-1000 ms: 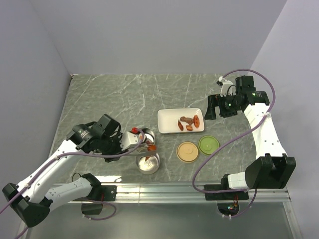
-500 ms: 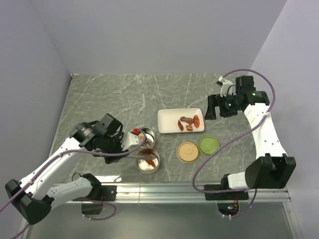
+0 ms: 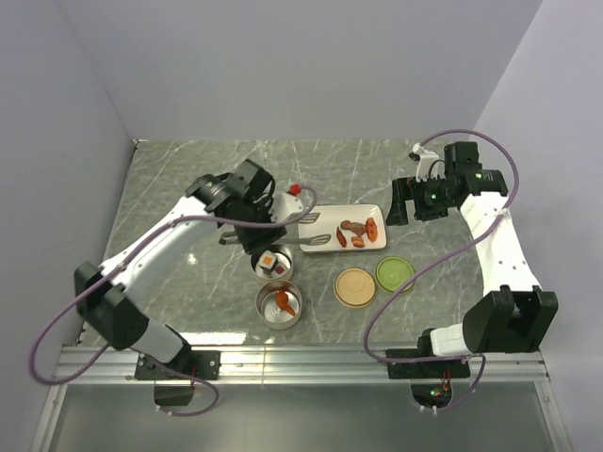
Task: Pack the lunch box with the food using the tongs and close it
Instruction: Pick up the food using the clamp
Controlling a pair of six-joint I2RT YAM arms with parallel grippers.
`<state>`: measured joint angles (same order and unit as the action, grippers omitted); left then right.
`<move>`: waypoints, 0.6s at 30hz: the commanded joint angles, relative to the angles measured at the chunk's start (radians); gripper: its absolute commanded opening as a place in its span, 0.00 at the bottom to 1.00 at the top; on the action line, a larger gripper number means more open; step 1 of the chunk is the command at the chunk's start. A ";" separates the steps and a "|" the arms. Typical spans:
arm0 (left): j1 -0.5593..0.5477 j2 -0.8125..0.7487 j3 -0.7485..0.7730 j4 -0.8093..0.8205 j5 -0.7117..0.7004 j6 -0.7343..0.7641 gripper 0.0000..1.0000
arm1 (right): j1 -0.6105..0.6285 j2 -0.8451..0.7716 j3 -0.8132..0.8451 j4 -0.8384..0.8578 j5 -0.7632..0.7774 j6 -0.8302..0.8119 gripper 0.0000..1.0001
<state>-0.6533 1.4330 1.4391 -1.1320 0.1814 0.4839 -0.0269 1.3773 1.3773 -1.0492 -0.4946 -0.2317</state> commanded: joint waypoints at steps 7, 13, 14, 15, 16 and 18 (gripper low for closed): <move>-0.066 0.236 0.176 0.103 -0.068 -0.128 0.54 | -0.007 0.045 0.101 0.005 0.021 0.014 1.00; -0.089 0.334 0.224 0.124 -0.071 -0.172 0.53 | -0.008 0.062 0.112 0.015 0.044 0.023 1.00; -0.092 0.346 0.234 0.135 -0.080 -0.176 0.52 | -0.008 0.065 0.109 0.017 0.048 0.028 1.00; -0.094 0.360 0.265 0.147 -0.086 -0.177 0.52 | -0.008 0.066 0.109 0.023 0.051 0.028 1.00; -0.098 0.398 0.286 0.144 -0.088 -0.171 0.52 | -0.008 0.069 0.111 0.021 0.054 0.029 1.00; -0.103 0.446 0.366 0.126 -0.102 -0.156 0.51 | -0.008 0.075 0.112 0.020 0.054 0.029 1.00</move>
<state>-0.7483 1.8374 1.6829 -1.0412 0.1051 0.3416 -0.0269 1.4475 1.4460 -1.0473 -0.4564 -0.2138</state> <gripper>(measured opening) 0.520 0.996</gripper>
